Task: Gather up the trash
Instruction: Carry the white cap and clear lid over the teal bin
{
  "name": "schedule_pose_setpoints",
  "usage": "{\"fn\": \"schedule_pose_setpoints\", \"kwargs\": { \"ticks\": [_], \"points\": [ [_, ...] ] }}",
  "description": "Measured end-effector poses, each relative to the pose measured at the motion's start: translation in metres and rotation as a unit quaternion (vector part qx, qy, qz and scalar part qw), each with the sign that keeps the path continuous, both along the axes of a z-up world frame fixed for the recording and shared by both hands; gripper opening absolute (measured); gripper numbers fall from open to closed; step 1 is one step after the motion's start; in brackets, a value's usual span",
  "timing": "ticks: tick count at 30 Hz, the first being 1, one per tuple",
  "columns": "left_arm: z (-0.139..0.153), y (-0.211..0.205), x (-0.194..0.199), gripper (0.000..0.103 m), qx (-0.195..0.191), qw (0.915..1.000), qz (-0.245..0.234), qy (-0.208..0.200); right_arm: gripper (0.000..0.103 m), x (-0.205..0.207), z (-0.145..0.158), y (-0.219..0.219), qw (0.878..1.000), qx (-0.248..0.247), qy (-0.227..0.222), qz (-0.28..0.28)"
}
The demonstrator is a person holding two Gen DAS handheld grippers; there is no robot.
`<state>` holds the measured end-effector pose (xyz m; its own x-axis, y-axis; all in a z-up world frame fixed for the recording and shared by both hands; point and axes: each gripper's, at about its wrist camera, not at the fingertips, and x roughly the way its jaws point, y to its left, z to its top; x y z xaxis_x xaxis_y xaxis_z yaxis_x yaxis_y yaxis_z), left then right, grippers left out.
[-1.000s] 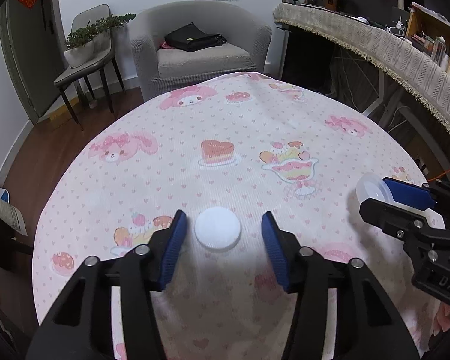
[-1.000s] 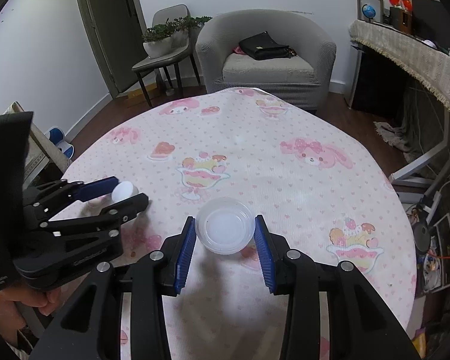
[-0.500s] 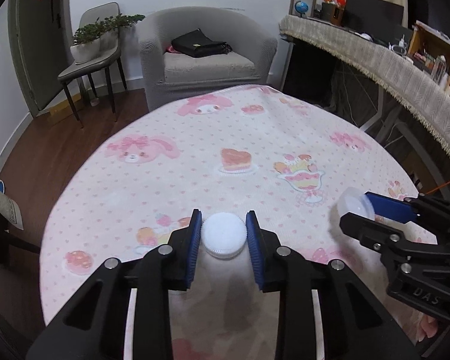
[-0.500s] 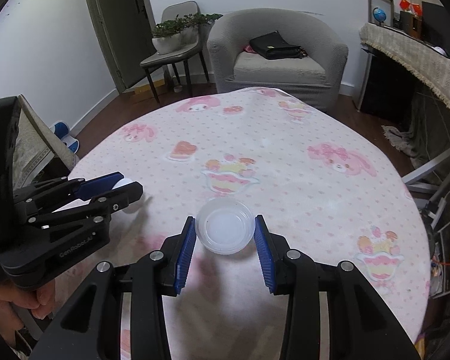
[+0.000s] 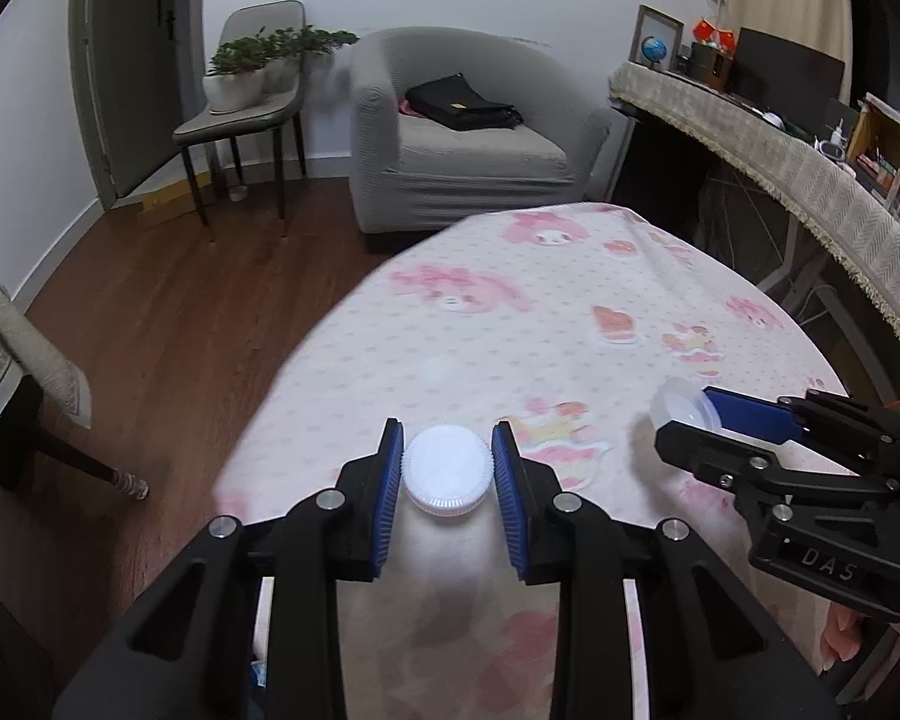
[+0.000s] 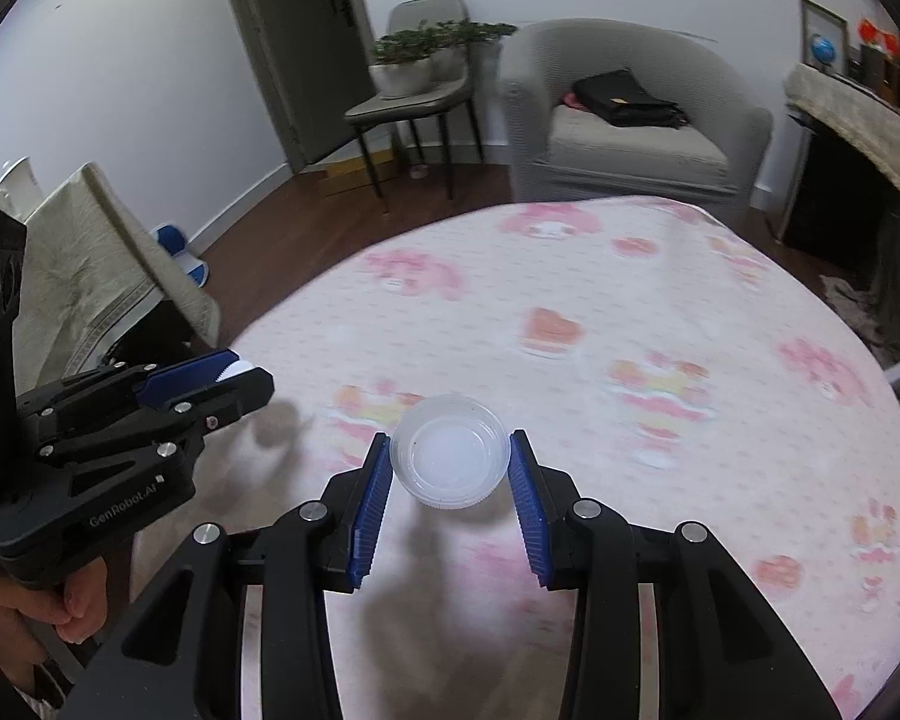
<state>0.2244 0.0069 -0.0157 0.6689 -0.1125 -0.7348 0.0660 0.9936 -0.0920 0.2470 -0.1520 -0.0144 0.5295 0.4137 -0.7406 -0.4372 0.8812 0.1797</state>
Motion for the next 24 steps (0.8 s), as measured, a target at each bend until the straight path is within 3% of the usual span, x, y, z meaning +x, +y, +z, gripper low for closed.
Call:
{"fn": "schedule_pose_setpoints", "kwargs": {
  "ticks": [14, 24],
  "points": [
    [0.003, 0.109, -0.05, 0.032, -0.019, 0.998, 0.059, -0.011, 0.04, -0.014, 0.013, 0.083, 0.998, -0.003, -0.008, 0.067],
    [-0.038, 0.167, -0.085, 0.032, -0.022, 0.9946, 0.09, 0.047, 0.04, -0.03, 0.022, 0.135, 0.994, 0.004, -0.011, 0.111]
  ]
}}
